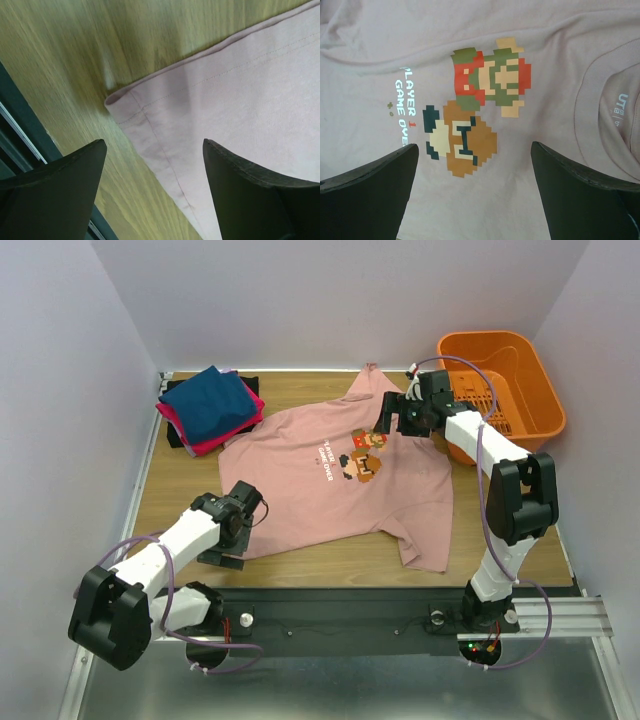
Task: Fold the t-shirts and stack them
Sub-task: Fold the tshirt
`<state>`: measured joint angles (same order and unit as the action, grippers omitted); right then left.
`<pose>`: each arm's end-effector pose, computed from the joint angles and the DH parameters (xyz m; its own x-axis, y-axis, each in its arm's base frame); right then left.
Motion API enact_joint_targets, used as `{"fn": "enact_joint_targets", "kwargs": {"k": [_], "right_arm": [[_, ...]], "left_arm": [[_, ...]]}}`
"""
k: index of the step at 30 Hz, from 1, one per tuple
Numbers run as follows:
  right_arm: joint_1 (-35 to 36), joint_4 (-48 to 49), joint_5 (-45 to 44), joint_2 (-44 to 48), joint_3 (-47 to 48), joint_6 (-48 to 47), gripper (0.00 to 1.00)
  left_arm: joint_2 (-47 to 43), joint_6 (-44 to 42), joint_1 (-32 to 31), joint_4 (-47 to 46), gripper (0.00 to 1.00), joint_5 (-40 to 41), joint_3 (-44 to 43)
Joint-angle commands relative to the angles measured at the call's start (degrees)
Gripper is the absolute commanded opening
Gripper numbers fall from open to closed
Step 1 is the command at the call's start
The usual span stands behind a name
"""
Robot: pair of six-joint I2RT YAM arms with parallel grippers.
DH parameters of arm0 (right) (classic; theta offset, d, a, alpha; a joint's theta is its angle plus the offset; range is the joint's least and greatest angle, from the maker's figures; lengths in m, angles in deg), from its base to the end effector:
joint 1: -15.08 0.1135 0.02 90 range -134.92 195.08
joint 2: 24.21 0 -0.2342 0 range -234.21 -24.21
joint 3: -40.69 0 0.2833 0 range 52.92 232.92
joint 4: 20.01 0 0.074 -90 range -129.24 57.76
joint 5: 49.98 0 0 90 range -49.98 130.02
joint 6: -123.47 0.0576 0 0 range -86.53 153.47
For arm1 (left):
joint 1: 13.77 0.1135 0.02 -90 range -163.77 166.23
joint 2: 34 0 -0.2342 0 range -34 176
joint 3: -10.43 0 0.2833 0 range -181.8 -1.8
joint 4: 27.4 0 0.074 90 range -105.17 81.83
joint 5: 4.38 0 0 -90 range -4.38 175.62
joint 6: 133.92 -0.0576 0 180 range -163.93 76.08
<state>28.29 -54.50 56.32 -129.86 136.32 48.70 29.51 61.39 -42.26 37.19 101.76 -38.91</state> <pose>0.4386 0.1196 0.1991 -0.7673 0.0789 -0.6364 -0.2204 0.8995 0.3772 0.1970 -0.0887 0.1269 -0.1684 -0.9628 -0.2115 -0.9399 0.2215 -0.2600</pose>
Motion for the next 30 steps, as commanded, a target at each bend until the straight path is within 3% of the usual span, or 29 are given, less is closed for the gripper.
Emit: {"fn": "enact_joint_targets", "kwargs": {"k": [1, 4, 14, 21, 25, 30], "right_arm": [[0.4, 2.0, -1.4, 2.1, 0.8, -0.3, 1.0], [0.4, 2.0, -1.6, 1.9, 1.0, -0.5, 1.0], [0.1, 2.0, -2.1, 1.1, 1.1, -0.9, 1.0], [-0.2, 2.0, -2.6, 1.1, 0.8, -1.2, 1.0], [-0.4, 2.0, -2.6, 0.7, 0.8, -1.2, 1.0], [-0.5, 2.0, -2.2, 0.7, 1.1, -1.1, 1.0]], "left_arm": [[-0.2, 5.0, -0.6, 3.1, 0.82, -1.7, 0.9], [0.9, 5.9, -0.6, 1.9, 0.77, -2.4, 1.4], [5.7, 4.6, -0.6, -1.6, 0.77, -5.2, 2.5], [6.0, 6.0, -0.6, -2.3, 0.53, -5.4, 4.0], [5.4, 6.0, -0.6, -2.4, 0.27, -4.2, 3.9], [6.8, 2.9, -0.6, -2.1, 0.13, -0.3, 0.5]]}}
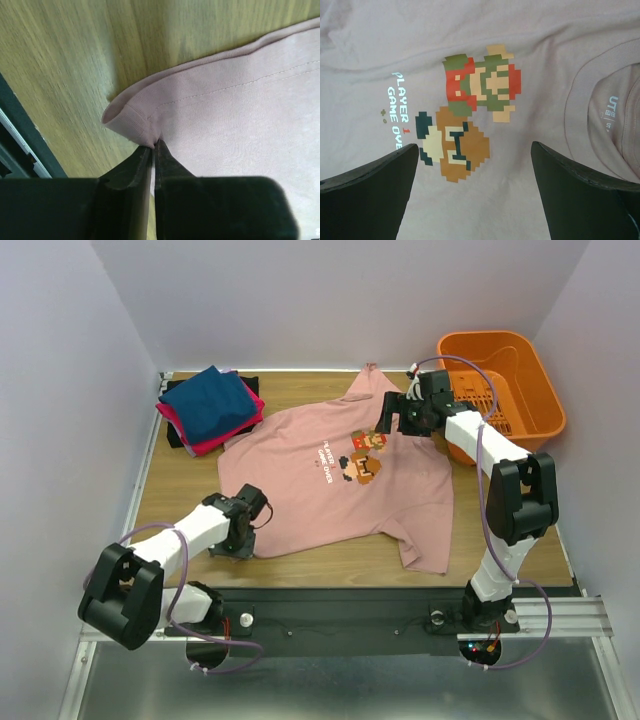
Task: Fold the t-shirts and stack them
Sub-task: Fold the tshirt
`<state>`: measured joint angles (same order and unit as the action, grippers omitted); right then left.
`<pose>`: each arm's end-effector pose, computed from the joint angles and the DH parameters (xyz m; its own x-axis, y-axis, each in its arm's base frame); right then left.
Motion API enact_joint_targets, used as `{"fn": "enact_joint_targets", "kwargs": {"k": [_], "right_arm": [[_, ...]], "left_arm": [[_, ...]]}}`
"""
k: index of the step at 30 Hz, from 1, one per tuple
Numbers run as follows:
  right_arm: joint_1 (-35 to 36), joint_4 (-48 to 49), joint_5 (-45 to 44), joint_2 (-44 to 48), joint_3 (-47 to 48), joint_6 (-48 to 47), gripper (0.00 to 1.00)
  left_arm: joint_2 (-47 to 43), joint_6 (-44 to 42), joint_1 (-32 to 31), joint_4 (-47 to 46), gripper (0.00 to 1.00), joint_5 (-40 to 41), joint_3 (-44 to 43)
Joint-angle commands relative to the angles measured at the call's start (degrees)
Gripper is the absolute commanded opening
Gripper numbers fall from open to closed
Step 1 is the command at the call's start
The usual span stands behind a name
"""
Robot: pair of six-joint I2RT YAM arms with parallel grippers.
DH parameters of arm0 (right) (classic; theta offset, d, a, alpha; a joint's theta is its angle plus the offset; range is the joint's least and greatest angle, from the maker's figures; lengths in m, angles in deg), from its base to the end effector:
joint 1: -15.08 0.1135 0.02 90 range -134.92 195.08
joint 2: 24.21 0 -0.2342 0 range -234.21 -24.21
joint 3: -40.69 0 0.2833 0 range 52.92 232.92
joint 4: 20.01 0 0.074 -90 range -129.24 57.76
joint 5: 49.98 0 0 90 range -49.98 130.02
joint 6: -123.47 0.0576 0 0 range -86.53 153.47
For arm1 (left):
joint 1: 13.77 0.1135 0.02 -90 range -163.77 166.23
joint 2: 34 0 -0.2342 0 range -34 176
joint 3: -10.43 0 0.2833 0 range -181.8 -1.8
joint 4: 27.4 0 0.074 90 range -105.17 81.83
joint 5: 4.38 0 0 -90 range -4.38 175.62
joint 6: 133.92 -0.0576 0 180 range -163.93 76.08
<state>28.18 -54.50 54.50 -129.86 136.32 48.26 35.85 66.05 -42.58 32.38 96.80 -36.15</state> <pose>0.4396 0.1171 0.1988 -0.7605 0.0768 -0.6448 -0.2058 0.9133 0.3515 0.1941 -0.0940 0.0919 -0.1280 -0.9819 -0.1396 -0.9719 0.1522 -0.1795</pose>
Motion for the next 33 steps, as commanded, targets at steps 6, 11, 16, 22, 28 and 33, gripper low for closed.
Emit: {"fn": "enact_joint_targets", "kwargs": {"k": [6, 11, 16, 22, 28, 33], "right_arm": [[-0.4, 2.0, 0.3, 3.5, -3.5, 0.7, 1.0], [-0.4, 2.0, 0.9, 6.5, -10.5, 1.9, 1.0], [-0.4, 2.0, 0.8, 5.5, -13.9, 0.8, 1.0], [0.8, 2.0, -4.5, 0.7, -12.6, -1.4, 1.0], [3.4, 2.0, -10.1, -4.8, -8.7, -2.6, 1.0], [3.6, 2.0, -12.1, -10.4, -5.7, -2.0, 1.0]], "left_arm": [[6.3, -9.9, -0.1, 1.5, 0.0, 11.0, -9.7], [11.9, -20.2, 0.8, 2.0, 0.0, 17.3, -18.6], [14.4, -26.1, 2.4, 0.1, 0.0, 19.3, -21.6], [14.4, -35.2, 4.9, -7.0, 0.0, 17.8, -20.8], [16.0, -41.8, 7.7, -11.2, 0.0, 15.5, -20.2], [17.5, -47.7, 9.4, -14.3, 0.0, 14.1, -20.1]]}}
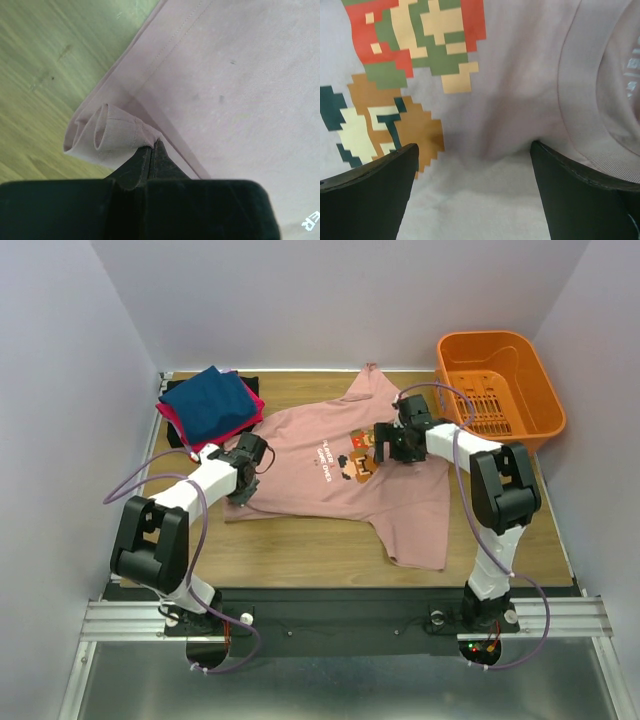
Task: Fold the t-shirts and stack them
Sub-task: Fold the tshirt
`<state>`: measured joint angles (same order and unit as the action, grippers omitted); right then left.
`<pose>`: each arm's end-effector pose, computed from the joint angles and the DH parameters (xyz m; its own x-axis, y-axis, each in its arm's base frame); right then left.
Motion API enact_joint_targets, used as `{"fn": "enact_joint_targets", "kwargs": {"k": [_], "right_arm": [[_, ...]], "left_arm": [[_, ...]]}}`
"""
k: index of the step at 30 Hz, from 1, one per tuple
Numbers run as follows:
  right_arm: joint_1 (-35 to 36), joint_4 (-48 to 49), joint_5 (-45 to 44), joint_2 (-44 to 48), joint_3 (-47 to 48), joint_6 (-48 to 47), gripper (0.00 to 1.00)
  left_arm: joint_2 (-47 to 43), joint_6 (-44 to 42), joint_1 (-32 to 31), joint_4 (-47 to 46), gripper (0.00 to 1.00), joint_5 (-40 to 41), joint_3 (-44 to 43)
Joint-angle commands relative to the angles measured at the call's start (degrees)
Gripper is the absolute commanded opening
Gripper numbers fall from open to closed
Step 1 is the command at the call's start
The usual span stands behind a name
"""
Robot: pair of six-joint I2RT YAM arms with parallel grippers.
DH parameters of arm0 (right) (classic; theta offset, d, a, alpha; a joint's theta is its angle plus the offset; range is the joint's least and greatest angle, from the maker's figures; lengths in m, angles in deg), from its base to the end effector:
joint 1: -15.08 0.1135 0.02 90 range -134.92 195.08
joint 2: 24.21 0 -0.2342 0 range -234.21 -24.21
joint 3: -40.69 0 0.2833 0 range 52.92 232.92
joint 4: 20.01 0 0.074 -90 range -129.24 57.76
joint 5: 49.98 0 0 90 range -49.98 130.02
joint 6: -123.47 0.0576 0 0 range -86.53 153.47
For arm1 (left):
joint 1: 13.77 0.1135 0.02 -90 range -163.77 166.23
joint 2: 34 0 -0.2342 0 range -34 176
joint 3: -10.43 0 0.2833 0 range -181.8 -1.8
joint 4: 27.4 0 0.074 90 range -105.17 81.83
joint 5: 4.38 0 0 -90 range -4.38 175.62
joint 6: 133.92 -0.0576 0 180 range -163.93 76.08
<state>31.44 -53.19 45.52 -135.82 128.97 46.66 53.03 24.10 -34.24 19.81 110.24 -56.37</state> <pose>0.4195 0.1289 0.1095 -0.8547 -0.0142 -0.5190 -0.1398 0.9690 0.2037 0.3102 -0.0902 0.1327 -0.4798 -0.7207 -0.5003 -0.7393 0.6392 -0.2118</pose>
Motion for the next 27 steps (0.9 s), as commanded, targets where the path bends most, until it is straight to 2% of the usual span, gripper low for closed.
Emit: {"fn": "enact_joint_targets", "kwargs": {"k": [1, 4, 11, 15, 20, 21, 27], "right_arm": [[0.3, 0.6, -3.4, -6.1, 3.1, -0.4, 1.0], [0.3, 0.6, -3.4, -8.6, 6.3, -0.5, 1.0], [0.3, -1.7, -2.4, -16.7, 22.0, 0.0, 1.0], [0.5, -3.2, -0.5, -17.5, 26.2, -0.5, 1.0], [0.5, -4.7, -1.5, -9.0, 20.6, -0.7, 1.0], [0.5, -5.8, -1.8, -5.0, 18.5, -0.6, 1.0], [0.4, -12.2, -6.7, 11.1, 0.9, 6.5, 1.0]], "left_arm": [[0.8, -6.8, 1.7, -2.6, 0.0, 0.6, 0.1], [1.6, -8.3, 3.4, -4.5, 0.0, -1.1, -0.4], [6.6, -13.4, 6.3, -6.5, 0.0, -3.3, -6.2], [8.9, -15.0, 6.8, -7.2, 0.0, -4.8, -9.0], [10.2, -16.5, 7.3, -8.3, 0.0, -7.3, -11.2], [10.7, -17.2, 7.4, -8.5, 0.0, -7.8, -11.8], [11.2, -18.5, 7.5, -9.2, 0.0, -10.1, -12.8]]}}
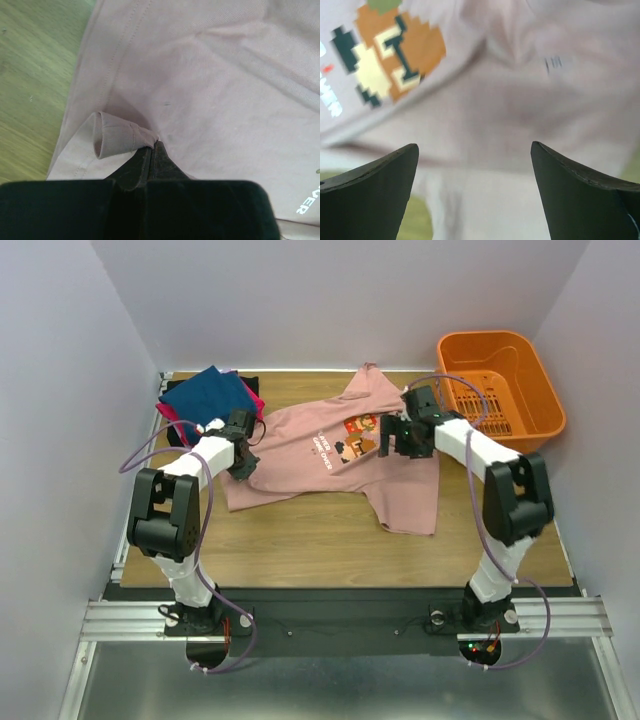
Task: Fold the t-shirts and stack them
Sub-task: Fold the tshirt
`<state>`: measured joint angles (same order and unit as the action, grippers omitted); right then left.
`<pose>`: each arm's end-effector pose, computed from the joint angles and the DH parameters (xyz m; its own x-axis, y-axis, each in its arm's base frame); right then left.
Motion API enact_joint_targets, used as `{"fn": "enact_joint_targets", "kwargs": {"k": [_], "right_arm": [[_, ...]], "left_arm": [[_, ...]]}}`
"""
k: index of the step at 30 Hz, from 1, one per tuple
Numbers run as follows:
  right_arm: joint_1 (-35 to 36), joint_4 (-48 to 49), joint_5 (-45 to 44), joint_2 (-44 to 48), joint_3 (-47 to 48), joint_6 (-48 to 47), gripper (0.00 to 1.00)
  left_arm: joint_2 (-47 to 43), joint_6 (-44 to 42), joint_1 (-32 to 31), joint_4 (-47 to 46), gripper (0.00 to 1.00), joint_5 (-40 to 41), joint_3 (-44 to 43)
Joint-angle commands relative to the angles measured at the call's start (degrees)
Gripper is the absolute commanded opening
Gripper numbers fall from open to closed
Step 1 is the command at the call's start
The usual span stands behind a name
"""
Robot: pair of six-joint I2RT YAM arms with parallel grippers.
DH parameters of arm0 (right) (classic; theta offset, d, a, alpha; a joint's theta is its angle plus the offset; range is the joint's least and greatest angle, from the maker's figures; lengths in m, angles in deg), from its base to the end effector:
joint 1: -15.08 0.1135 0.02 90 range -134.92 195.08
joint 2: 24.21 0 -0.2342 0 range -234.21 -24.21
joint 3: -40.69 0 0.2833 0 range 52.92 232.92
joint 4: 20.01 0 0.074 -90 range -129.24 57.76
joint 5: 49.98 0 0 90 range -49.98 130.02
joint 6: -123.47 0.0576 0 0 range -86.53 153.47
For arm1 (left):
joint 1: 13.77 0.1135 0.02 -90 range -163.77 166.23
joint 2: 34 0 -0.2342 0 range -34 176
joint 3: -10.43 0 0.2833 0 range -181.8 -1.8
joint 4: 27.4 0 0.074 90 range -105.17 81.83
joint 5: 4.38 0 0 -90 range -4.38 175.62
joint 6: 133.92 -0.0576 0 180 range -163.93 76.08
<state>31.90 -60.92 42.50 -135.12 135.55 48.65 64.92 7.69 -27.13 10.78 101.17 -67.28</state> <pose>0.4277 0.1319 0.1437 -0.8560 0.0145 -0.5167 -0.0907 0.9799 0.1778 0.3795 -0.0743 0.1309 -0.5904 -0.6359 -0.4971 -0.6006 0.7576 -0.2558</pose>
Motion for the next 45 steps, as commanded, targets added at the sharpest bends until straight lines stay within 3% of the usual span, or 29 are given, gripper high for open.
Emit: {"fn": "enact_joint_targets", "kwargs": {"k": [1, 7, 24, 33, 45], "right_arm": [[-0.1, -5.3, -5.0, 12.3, -7.7, 5.8, 1.0], [-0.8, -9.8, -7.5, 22.4, -19.0, 16.3, 1.0], [-6.4, -14.8, -3.7, 30.1, -34.9, 18.7, 0.94], [-6.4, -13.2, -3.4, 31.3, -38.6, 19.1, 0.68], [-6.4, -8.8, -5.5, 30.6, -41.7, 20.8, 0.51]], "left_arm": [[-0.7, -2.4, 0.4, -0.3, 0.0, -1.0, -2.0], [-1.0, -4.3, 0.4, -0.7, 0.0, -1.7, -1.9], [-4.7, -4.8, 0.4, -1.3, 0.0, -3.3, 0.7], [-4.8, -5.2, 0.4, -1.3, 0.0, -3.4, 1.3], [-4.6, -6.4, 0.4, -1.4, 0.0, -3.6, 0.7]]}}
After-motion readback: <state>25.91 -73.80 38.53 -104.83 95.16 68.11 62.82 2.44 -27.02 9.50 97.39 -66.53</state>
